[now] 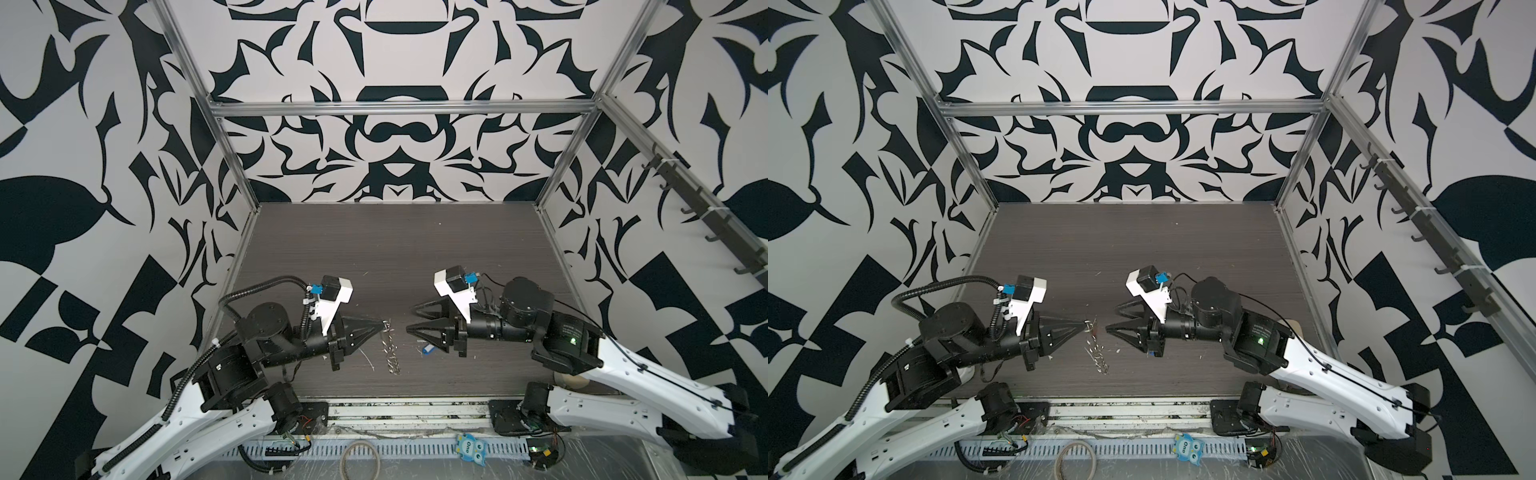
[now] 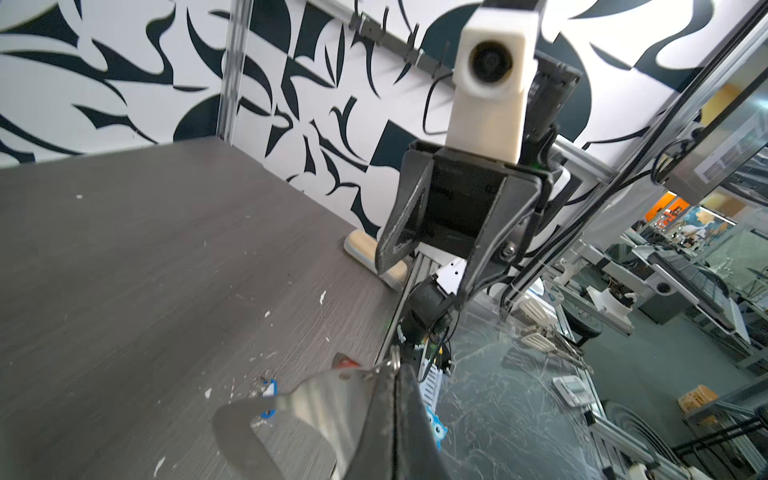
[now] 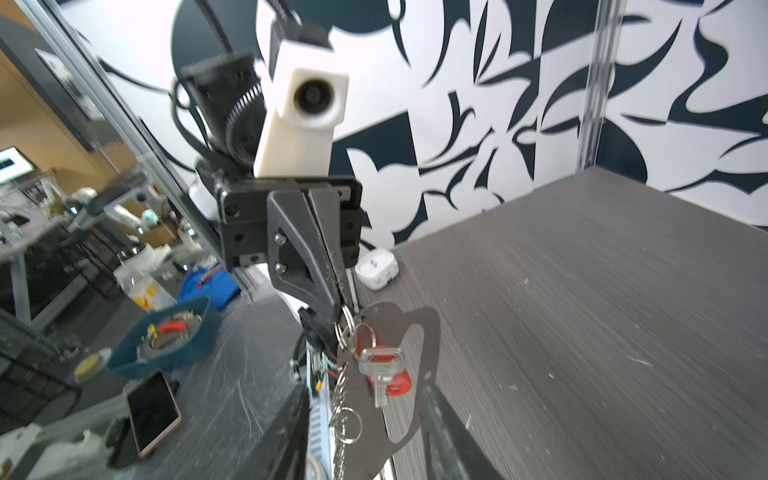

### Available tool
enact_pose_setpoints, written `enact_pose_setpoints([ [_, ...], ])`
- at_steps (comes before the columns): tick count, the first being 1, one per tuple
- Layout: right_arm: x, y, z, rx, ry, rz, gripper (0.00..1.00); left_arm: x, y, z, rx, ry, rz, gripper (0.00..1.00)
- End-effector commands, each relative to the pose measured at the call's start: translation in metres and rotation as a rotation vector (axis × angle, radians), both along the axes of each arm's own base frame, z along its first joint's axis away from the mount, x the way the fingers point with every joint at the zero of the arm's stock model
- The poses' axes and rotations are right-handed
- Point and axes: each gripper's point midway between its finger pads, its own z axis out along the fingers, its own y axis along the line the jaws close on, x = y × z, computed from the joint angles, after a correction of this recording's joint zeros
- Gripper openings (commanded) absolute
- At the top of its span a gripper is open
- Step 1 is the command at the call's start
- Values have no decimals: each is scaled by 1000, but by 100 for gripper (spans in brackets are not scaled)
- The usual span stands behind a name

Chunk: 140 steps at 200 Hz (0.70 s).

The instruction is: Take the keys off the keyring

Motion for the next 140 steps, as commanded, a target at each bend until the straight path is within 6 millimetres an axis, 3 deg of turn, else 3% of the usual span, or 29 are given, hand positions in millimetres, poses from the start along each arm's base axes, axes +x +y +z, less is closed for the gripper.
enact_pose_setpoints([
  [1,2,7,28,140,-49,6,49,-1,4,35,-157,-78,5,0],
  [57,0,15,29,158,-75,42,55,-10,-7,37,-167,-65,-81,0],
  [102,-6,21,17,122,-57,90,54,-15,-5,41,-190,-72,-102,0],
  [140,-7,14,12,134,-59,71,55,-20,-4,46,-211,-79,-125,0],
])
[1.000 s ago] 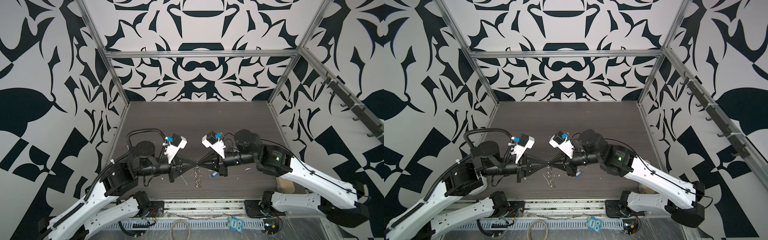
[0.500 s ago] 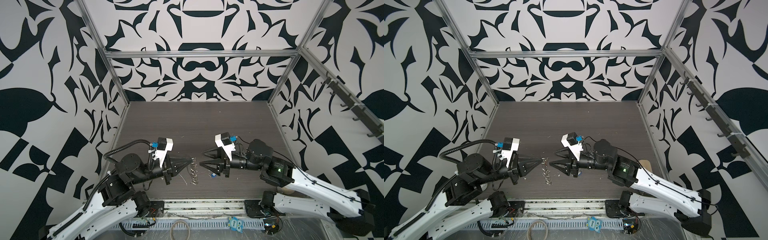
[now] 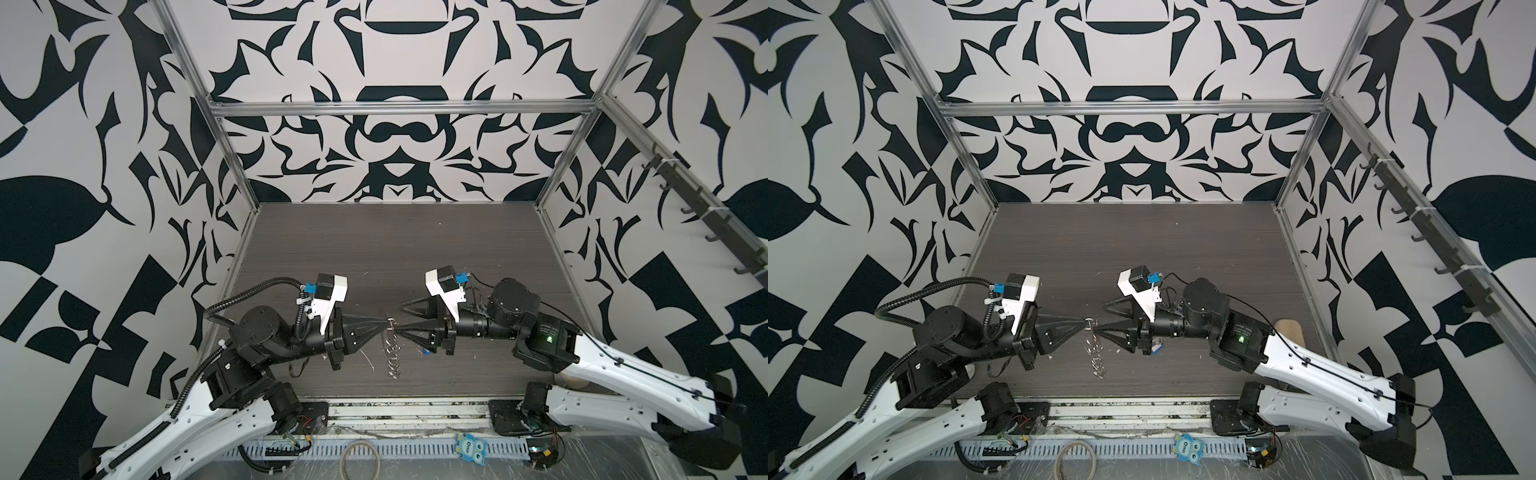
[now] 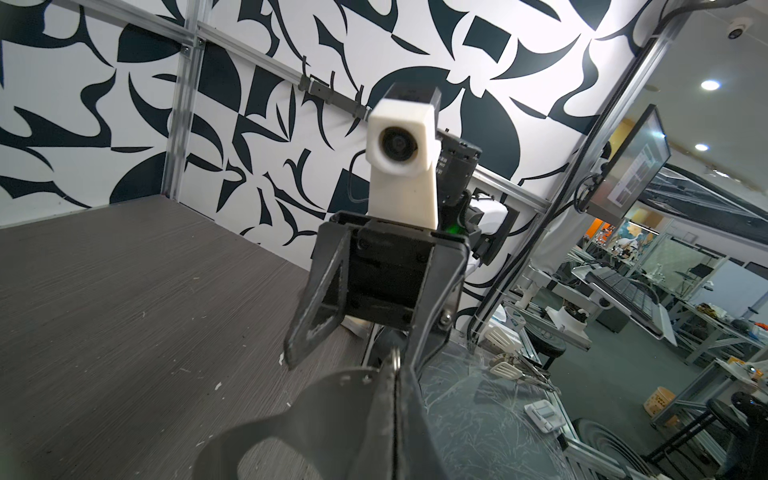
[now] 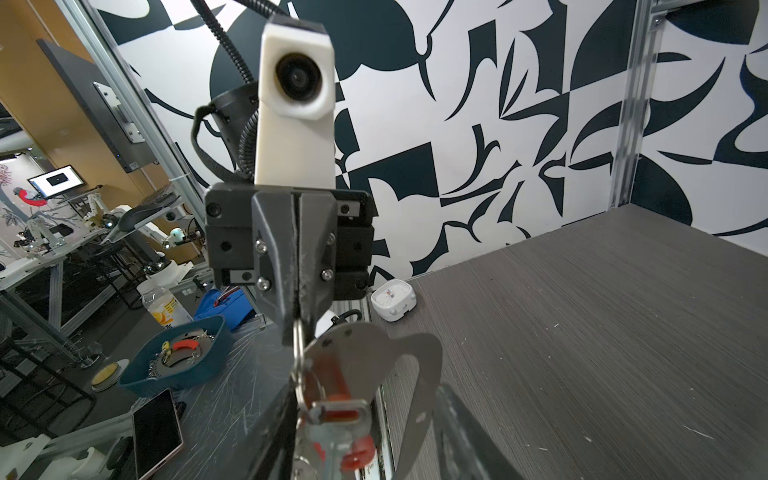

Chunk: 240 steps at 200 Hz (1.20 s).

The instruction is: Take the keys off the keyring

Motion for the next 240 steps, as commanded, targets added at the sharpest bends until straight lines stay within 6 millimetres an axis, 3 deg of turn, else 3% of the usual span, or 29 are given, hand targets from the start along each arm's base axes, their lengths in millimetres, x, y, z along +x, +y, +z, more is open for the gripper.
enact_pose_setpoints([
  [1,-7,-7,15,66,-40,15,55,-8,4,16,-63,-36,-32,0],
  [84,-14,3,18,86,-31,80,48,-12,-2,16,-59,-28,-76,0],
  [116,-15,3,19,90,-32,87,38,-8,1,18,-70,-31,-45,0],
  [180,-17,4,13,75,-13,91,0,1,7,25,-121,-36,23,0],
  [240,-22,16,-20,-38,44,114,0,1,9,36,-168,-50,30,0],
])
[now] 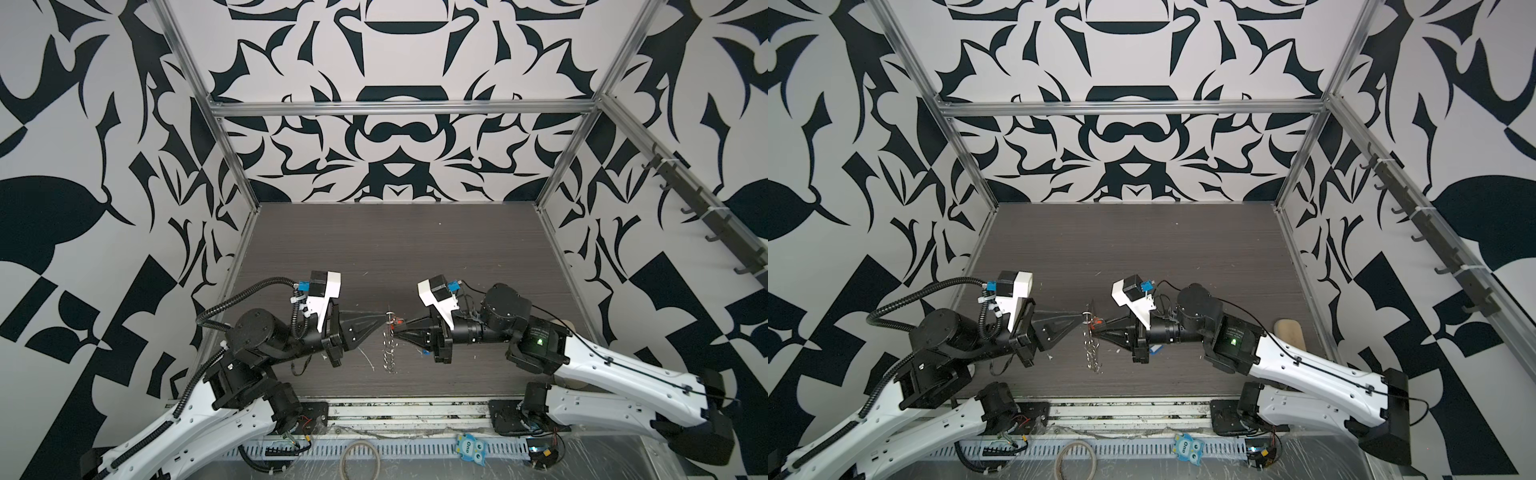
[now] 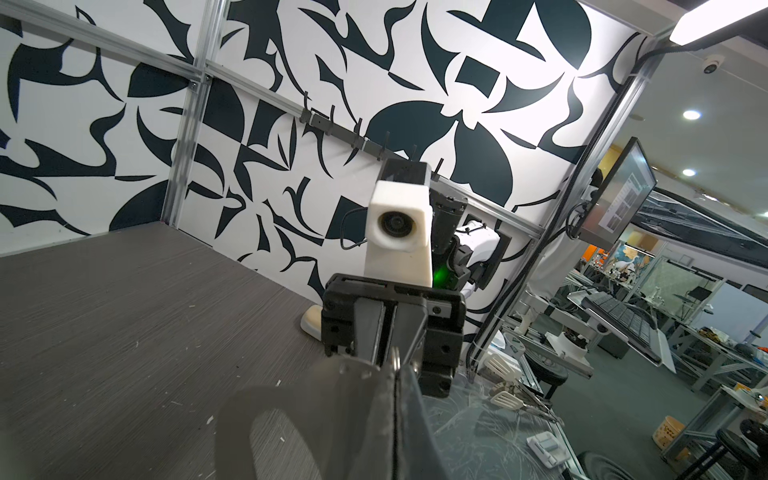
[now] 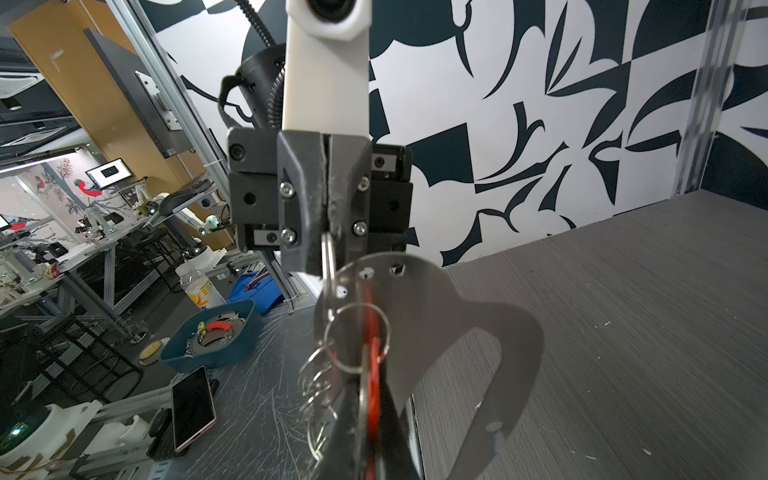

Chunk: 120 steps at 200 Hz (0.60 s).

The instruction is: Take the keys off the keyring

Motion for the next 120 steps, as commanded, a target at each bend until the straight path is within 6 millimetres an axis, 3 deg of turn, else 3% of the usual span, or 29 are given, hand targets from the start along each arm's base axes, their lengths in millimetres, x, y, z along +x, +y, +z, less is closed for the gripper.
enact_pose_setpoints([
  [1,-2,6,-7,-39,11,11,0,-3,7,22,-90,-45,4,0],
  [30,-1,12,-24,-83,42,4,0,-6,5,23,-87,-50,-19,0],
  [55,1,3,-15,-64,24,-29,0,-9,6,21,-70,-51,-28,0],
  [87,-4,-14,15,-11,-18,-51,32,-10,7,17,-53,-49,-26,0],
  [120,-9,-33,53,97,-56,-76,41,-11,7,16,-58,-49,-34,0],
])
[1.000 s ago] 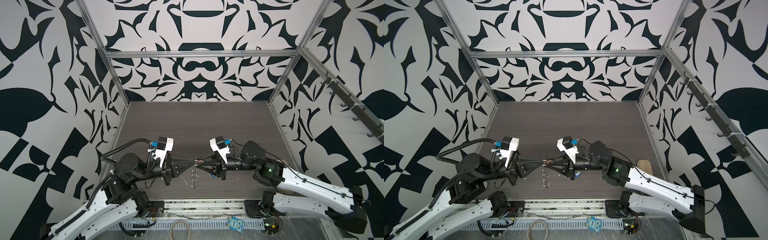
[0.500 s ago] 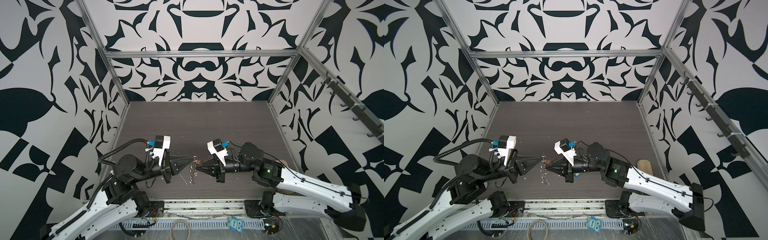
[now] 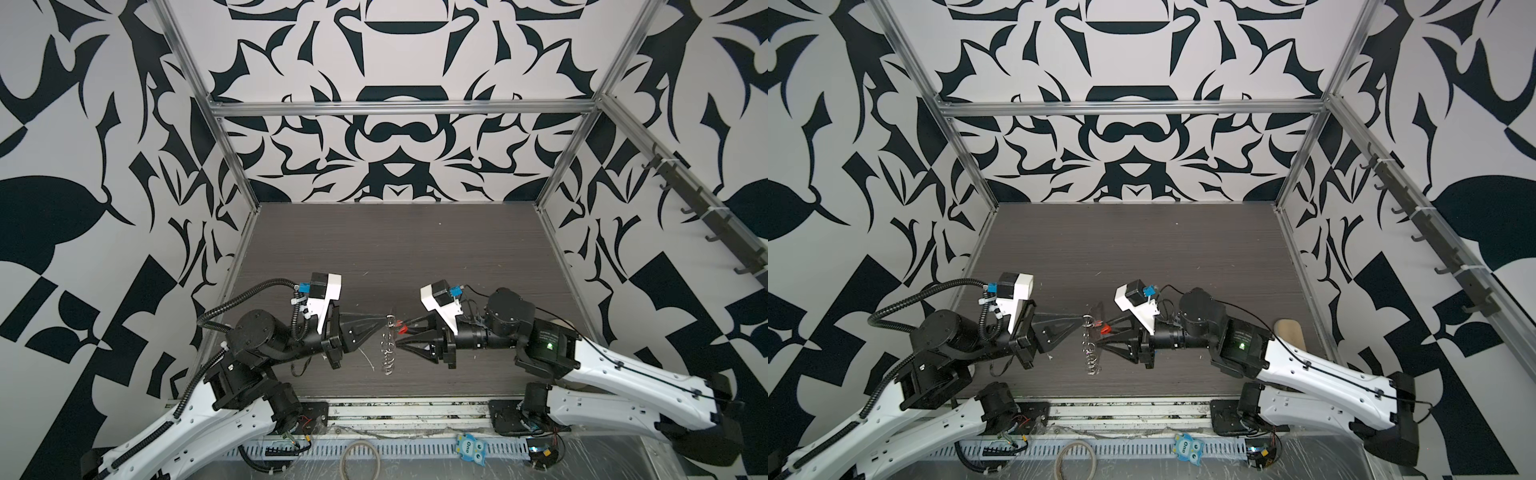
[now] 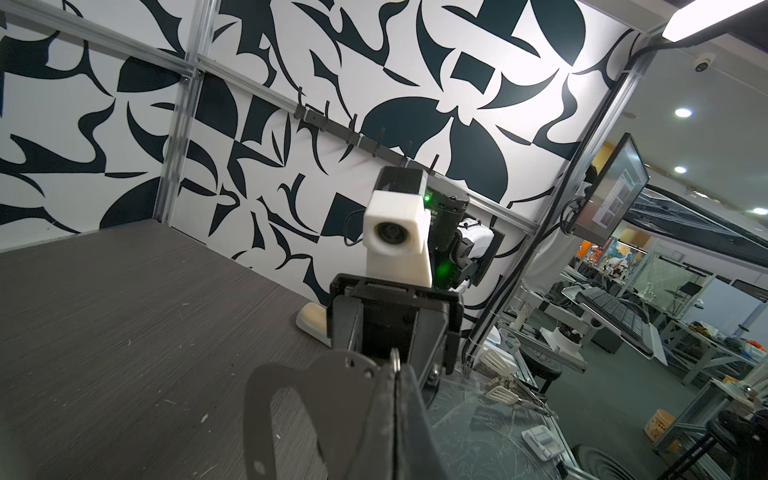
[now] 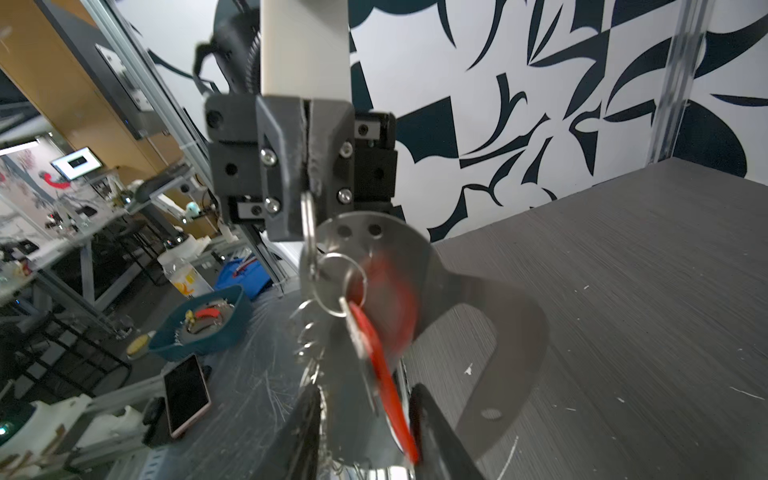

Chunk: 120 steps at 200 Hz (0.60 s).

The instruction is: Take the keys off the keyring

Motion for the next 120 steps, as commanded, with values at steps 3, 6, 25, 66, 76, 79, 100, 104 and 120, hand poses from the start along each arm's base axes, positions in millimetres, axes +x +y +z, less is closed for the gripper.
enact_pose_setpoints([
  [3,-5,-17,59,155,-76,-28,41,-8,7,19,-63,-50,-16,0],
  [6,-5,-18,62,167,-77,-29,41,-8,7,19,-64,-51,-18,0],
  [25,-1,-18,79,234,-82,-48,42,-8,6,20,-70,-51,-18,0],
  [66,1,-1,89,269,-71,-10,40,-7,6,19,-81,-50,-17,0],
  [76,0,3,88,272,-64,2,39,-7,6,19,-81,-50,-18,0],
  [79,0,4,87,272,-63,6,37,-7,6,19,-80,-49,-19,0],
  [100,-3,6,88,283,-58,32,31,-8,7,19,-83,-51,-17,0],
  [104,-4,6,88,283,-58,35,30,-8,7,18,-82,-50,-18,0],
  [120,-4,7,87,279,-57,41,28,-7,7,18,-82,-49,-14,0],
])
